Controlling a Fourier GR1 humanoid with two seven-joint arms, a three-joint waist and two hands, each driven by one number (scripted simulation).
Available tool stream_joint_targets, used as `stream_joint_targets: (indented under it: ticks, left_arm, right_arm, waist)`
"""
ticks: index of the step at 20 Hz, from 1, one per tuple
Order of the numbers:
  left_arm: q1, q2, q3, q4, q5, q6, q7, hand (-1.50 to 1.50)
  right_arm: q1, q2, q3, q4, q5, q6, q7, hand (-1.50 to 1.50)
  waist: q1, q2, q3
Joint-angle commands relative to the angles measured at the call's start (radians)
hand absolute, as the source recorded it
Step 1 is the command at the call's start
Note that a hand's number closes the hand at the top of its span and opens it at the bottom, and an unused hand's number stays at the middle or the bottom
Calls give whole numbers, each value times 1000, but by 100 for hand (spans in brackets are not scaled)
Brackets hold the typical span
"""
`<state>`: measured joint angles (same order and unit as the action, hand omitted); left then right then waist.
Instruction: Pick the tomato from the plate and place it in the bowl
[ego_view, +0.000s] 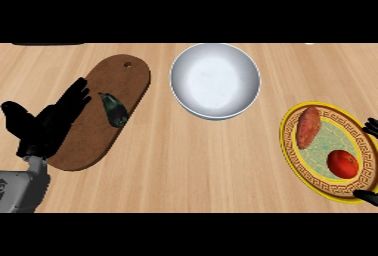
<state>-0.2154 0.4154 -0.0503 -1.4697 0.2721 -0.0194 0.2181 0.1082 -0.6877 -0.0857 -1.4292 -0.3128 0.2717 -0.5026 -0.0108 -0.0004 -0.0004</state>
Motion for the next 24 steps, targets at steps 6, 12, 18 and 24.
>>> stream_joint_targets:
  ticks: [6, 12, 18, 24]
  left_arm:
    - [23, 16, 23, 8, 8, -35, 9, 0]
    - [46, 13, 40, -2, 25, -73, -16, 0]
    - [4, -68, -2, 46, -55, -17, -36, 0]
    - [-74, -52, 37, 86, -45, -47, 19, 0]
  right_arm:
    - [28, -279, -45, -209, 91, 37, 321, -150]
    - [-61, -381, 14, -269, 108, 146, 540, -150]
    - [-205, -401, 50, -351, 42, 246, 765, -150]
    - [-216, -372, 115, -359, 137, 321, 840, -150]
  waist:
    - [-5, -4, -4]
    - [16, 0, -2]
    - [11, 1, -1]
    - [5, 1, 0]
